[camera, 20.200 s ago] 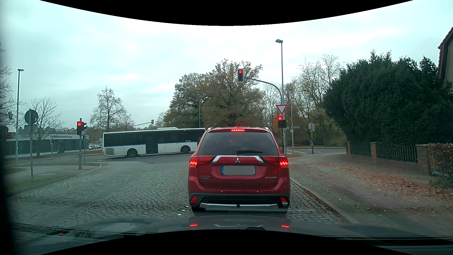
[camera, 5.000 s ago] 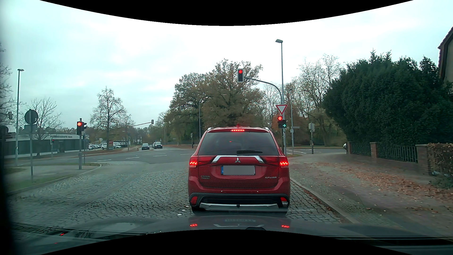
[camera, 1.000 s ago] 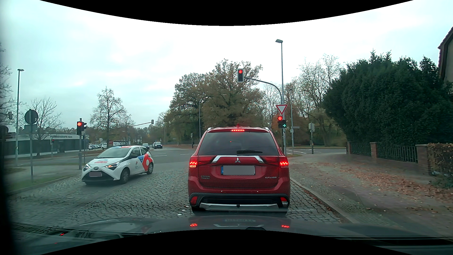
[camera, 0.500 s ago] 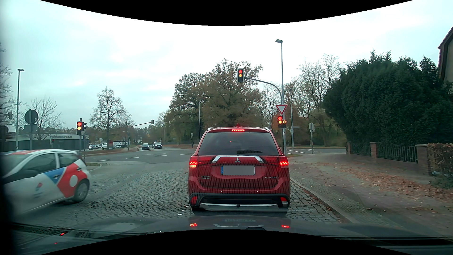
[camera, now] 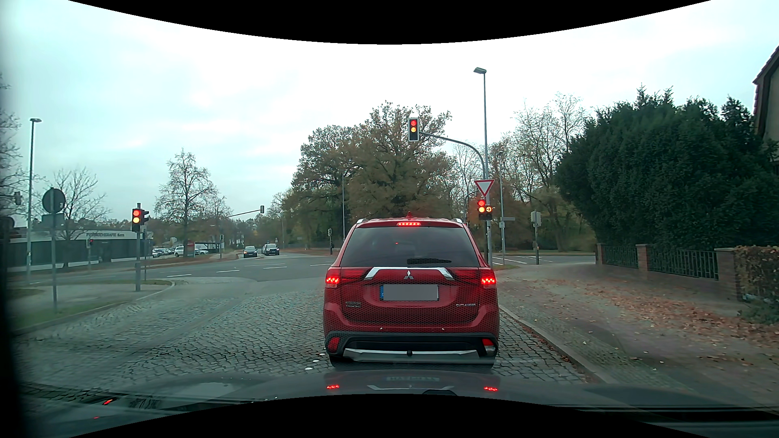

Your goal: Follow the waypoints while adhering to traffic rules and regulations

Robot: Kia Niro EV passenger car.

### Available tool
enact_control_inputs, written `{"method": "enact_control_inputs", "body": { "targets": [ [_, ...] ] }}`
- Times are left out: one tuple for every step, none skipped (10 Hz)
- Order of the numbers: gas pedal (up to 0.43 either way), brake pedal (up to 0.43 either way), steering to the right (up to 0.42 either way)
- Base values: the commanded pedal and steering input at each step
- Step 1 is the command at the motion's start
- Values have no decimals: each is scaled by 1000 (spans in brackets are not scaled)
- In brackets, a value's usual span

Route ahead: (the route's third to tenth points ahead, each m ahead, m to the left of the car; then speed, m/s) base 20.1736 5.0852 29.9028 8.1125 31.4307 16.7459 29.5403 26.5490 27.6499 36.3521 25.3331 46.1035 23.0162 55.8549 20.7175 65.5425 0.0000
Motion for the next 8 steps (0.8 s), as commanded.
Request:
{"method": "enact_control_inputs", "body": {
  "targets": [
    [0, 366, -4],
    [0, 366, -4],
    [0, 366, -4],
    [0, 366, -4],
    [0, 366, -4],
    [0, 366, -4],
    [0, 366, -4],
    [0, 366, -4]
  ]
}}
